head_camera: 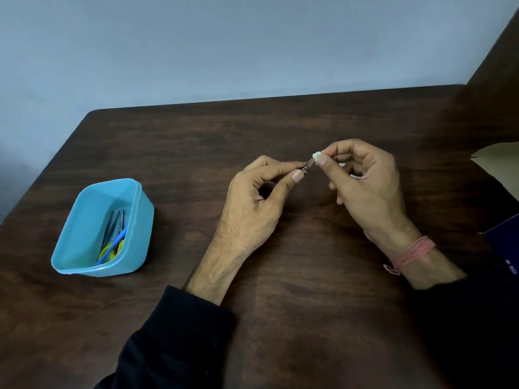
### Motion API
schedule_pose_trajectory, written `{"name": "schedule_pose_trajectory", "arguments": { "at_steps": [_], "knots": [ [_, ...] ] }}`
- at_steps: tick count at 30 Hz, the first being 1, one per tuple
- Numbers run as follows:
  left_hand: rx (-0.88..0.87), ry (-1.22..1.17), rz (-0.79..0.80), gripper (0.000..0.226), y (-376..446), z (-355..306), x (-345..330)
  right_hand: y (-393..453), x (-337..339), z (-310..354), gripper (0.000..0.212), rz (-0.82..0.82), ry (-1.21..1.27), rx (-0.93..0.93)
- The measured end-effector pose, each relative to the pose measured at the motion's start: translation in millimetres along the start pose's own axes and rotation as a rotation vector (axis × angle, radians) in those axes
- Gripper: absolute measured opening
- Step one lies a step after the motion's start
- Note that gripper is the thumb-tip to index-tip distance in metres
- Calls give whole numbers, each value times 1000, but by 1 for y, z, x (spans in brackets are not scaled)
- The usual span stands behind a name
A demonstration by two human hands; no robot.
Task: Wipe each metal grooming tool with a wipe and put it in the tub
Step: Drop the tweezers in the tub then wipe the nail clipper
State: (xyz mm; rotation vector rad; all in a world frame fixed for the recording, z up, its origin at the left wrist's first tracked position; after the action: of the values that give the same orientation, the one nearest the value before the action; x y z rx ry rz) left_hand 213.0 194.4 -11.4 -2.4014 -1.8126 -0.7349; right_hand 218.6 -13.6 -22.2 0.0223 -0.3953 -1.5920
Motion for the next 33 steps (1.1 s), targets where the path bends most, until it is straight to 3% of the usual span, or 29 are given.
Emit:
{"name": "schedule_pose_trajectory", "arguments": {
  "at_steps": [10, 15, 22, 33],
  "knots": [
    [27, 3, 5, 18, 0, 0, -1, 0, 2, 6, 5, -22, 13, 13],
    [34, -78, -6, 13, -1, 0, 0, -1, -6, 12, 9, 48, -119, 51],
    [-13, -140, 33, 13, 0, 1, 0, -1, -16, 10, 12, 148, -64, 31],
    [-37, -253, -29, 19, 1, -4, 3, -4, -30, 22, 14, 263, -42, 65]
  ]
}}
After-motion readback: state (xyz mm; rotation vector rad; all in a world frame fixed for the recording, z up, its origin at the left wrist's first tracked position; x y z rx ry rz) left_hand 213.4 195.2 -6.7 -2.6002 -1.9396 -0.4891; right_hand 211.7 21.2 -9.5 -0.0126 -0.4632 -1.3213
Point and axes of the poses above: each hand's wrist, its own y-axis towards the middle knuckle, its own x-axis out of the back of the hand, z = x × y, the point moved 10 cm from there along y, towards the middle knuckle, and after that the axes turned 11 degrees about z, right-handed, at the moved point
